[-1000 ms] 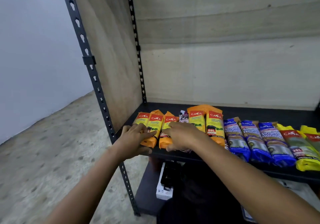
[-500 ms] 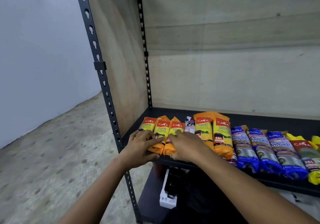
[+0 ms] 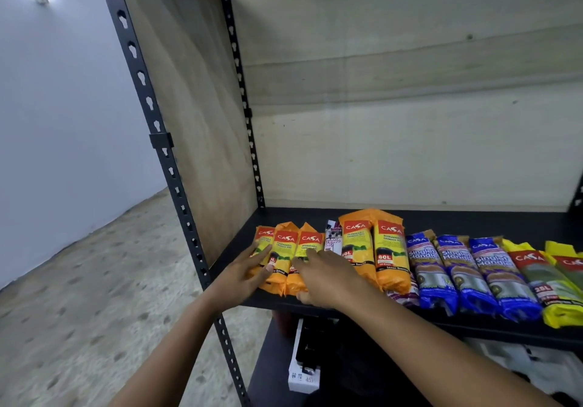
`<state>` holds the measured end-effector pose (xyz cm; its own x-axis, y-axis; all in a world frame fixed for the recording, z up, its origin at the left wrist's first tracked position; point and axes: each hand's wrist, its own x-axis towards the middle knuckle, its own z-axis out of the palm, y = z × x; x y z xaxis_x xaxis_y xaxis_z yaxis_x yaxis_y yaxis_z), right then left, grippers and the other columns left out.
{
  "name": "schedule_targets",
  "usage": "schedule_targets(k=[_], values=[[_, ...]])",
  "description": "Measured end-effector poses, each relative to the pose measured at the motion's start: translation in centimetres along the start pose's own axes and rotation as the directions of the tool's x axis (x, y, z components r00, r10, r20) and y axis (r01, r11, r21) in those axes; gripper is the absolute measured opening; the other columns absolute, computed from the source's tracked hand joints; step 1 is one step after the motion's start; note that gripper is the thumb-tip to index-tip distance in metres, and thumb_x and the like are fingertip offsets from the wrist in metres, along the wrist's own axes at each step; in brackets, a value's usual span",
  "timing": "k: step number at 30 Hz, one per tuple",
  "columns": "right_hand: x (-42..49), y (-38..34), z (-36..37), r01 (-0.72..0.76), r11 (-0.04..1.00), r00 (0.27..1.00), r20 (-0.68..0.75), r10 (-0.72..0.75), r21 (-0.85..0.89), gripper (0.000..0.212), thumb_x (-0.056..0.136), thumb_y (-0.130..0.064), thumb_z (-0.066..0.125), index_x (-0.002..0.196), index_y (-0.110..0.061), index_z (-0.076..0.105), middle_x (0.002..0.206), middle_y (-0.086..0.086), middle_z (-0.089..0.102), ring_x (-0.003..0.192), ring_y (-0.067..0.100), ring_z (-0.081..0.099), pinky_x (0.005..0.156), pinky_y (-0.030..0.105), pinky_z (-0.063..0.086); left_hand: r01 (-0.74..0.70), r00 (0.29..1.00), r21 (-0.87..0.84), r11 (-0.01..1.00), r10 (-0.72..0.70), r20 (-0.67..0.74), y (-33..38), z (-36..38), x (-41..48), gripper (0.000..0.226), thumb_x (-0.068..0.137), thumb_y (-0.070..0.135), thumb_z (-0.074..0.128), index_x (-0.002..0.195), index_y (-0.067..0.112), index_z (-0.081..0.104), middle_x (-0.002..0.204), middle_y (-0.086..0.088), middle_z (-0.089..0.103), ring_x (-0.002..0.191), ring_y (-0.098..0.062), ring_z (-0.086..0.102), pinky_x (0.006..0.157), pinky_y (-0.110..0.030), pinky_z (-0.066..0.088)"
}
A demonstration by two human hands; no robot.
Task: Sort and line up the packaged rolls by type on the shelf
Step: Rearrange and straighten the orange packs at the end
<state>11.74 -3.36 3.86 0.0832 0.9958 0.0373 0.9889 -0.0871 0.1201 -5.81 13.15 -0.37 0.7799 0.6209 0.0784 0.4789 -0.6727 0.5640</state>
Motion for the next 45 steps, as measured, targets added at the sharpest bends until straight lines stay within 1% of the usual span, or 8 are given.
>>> schedule_targets(k=[9, 13, 18, 24, 31, 36, 41, 45], values=[[0.8, -1.2, 0.3, -0.091, 0.995, 0.996, 0.009, 0.091, 0.051, 0.091, 0.085, -0.075, 0.05, 0.15, -0.012, 0.037, 0.157, 0.023, 0.03, 0.145, 0.043, 0.026, 0.117, 0.056, 0.024, 0.028, 1.0, 0.087, 0.996, -0.028, -0.001, -0.4, -1.5, -0.9, 0.069, 0.092, 0.075, 0.033, 0.153, 0.048, 0.015, 0.163, 0.015, 0.008, 0.151, -0.015, 0.002, 0.122, -0.044, 0.013], [1.4, -2.6, 1.1, -0.051, 0.975, 0.998, -0.019, 0.056, 0.219, 0.1, 0.088, -0.067, 0.058, 0.159, -0.021, 0.005, 0.167, 0.016, -0.002, 0.153, 0.042, -0.002, 0.118, 0.057, 0.019, -0.044, 0.999, 0.132, 0.99, 0.041, 0.029, -1.3, -2.3, -2.2, 0.078, 0.08, 0.048, 0.053, 0.152, 0.045, 0.024, 0.163, 0.017, 0.004, 0.148, -0.009, 0.013, 0.112, -0.024, 0.026], [2.6, -4.3, 2.6, -0.039, 0.979, 0.999, -0.023, 0.044, 0.201, 0.075, 0.102, -0.047, 0.047, 0.159, -0.024, 0.004, 0.167, 0.019, 0.001, 0.151, 0.048, -0.005, 0.119, 0.062, 0.008, -0.118, 0.991, 0.2, 0.973, 0.128, -0.035, -2.1, -1.2, -2.4, 0.079, 0.083, 0.049, 0.071, 0.151, 0.04, 0.032, 0.161, 0.017, 0.019, 0.14, -0.006, 0.034, 0.1, -0.009, 0.035], [2.6, -5.3, 4.1, -0.089, 0.978, 0.988, -0.105, 0.11, 0.191, 0.062, 0.107, -0.029, 0.04, 0.159, -0.018, 0.007, 0.165, 0.025, 0.005, 0.149, 0.052, -0.003, 0.118, 0.066, 0.006, -0.149, 0.958, 0.216, 0.965, 0.195, -0.21, -2.6, 0.1, -2.2, 0.072, 0.078, 0.045, 0.079, 0.143, 0.032, 0.05, 0.154, 0.011, 0.039, 0.132, -0.012, 0.047, 0.095, -0.012, 0.042], [2.8, -5.3, 4.3, -0.097, 0.976, 0.989, -0.09, 0.116, 0.194, 0.065, 0.106, -0.031, 0.043, 0.159, -0.019, 0.008, 0.165, 0.023, 0.005, 0.15, 0.051, -0.004, 0.119, 0.066, 0.005, -0.134, 0.951, 0.216, 0.967, 0.187, -0.246, -2.7, 0.7, -2.4, 0.069, 0.081, 0.043, 0.077, 0.143, 0.037, 0.048, 0.154, 0.012, 0.037, 0.132, -0.012, 0.049, 0.096, -0.014, 0.045], [1.6, -4.4, 2.3, -0.025, 0.957, 0.992, -0.108, 0.058, 0.288, 0.087, 0.099, -0.047, 0.054, 0.158, -0.03, -0.007, 0.167, 0.012, -0.011, 0.153, 0.038, -0.011, 0.122, 0.056, 0.001, -0.066, 0.994, 0.132, 0.989, 0.077, -0.079, -1.6, 0.4, -2.8, 0.103, 0.069, 0.075, 0.07, 0.153, 0.046, 0.018, 0.164, 0.015, 0.005, 0.148, -0.015, 0.021, 0.112, -0.037, 0.039], [-2.9, -1.9, -1.7, -0.039, 0.92, 0.962, -0.233, 0.139, 0.39, 0.081, 0.1, -0.051, 0.049, 0.16, -0.027, -0.001, 0.169, 0.001, -0.006, 0.155, 0.022, -0.007, 0.122, 0.043, 0.011, -0.154, 0.959, 0.305, 0.94, 0.216, -0.181, 1.7, 1.3, -4.1, 0.1, 0.074, 0.082, 0.055, 0.154, 0.045, 0.008, 0.163, 0.013, -0.011, 0.148, -0.012, -0.019, 0.12, -0.042, -0.001], [-6.4, 1.2, -3.4, -0.13, 0.9, 0.937, -0.244, 0.249, 0.415, 0.074, 0.1, -0.055, 0.046, 0.16, -0.028, 0.011, 0.167, -0.001, 0.013, 0.154, 0.022, 0.011, 0.12, 0.042, 0.024, -0.22, 0.936, 0.304, 0.927, 0.288, -0.2, 6.1, 1.9, -3.7, 0.074, 0.081, 0.075, 0.053, 0.146, 0.046, 0.035, 0.16, 0.012, 0.019, 0.147, -0.018, 0.022, 0.117, -0.046, 0.026]])
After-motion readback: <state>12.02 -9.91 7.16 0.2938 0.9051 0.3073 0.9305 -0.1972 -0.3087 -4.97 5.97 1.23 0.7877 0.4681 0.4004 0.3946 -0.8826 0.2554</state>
